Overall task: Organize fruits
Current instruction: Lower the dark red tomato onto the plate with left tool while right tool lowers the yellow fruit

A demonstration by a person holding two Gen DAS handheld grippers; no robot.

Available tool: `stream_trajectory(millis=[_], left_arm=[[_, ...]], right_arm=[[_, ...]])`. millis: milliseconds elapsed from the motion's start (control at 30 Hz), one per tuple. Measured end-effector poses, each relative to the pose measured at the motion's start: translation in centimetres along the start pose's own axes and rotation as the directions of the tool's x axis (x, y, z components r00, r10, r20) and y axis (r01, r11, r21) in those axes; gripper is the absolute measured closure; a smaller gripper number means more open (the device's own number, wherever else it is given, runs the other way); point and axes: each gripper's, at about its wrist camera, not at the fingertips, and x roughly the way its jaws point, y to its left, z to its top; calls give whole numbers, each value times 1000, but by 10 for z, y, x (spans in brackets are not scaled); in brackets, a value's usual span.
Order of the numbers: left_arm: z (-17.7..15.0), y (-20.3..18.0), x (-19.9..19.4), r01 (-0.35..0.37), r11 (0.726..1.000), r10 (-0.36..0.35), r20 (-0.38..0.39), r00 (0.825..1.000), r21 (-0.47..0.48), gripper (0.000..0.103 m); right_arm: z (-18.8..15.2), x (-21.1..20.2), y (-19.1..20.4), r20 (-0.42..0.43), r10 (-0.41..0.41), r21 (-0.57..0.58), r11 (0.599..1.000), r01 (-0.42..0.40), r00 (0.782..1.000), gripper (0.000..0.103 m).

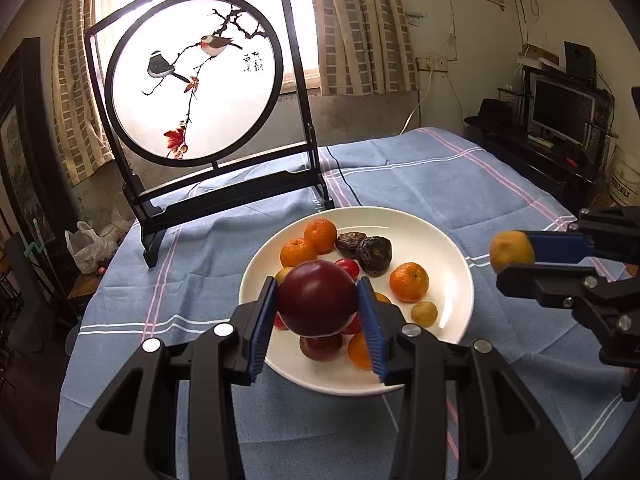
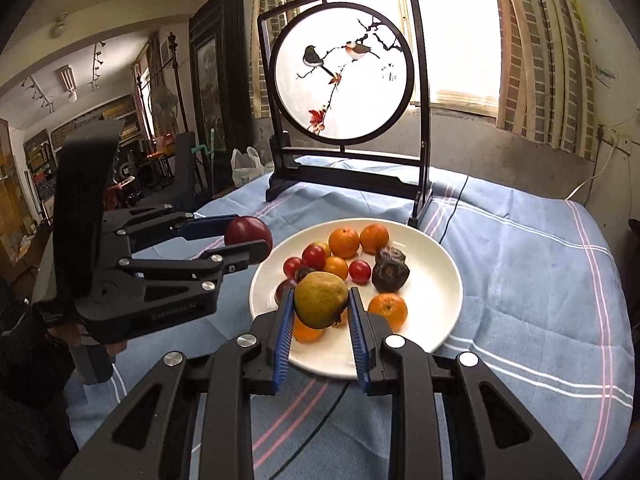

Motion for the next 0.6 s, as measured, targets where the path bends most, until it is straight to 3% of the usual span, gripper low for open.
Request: stream_trajectory(millis=[267, 600], left_arm=[[7, 7, 22, -3, 999, 3, -8, 1000, -35, 64], [24, 15, 48, -1, 995, -2, -26, 1000, -102, 64]], right_arm=[[30, 14, -10, 59, -2, 44, 999, 0, 998, 77], [38, 39, -9, 69, 16, 79, 997, -22, 997, 77]])
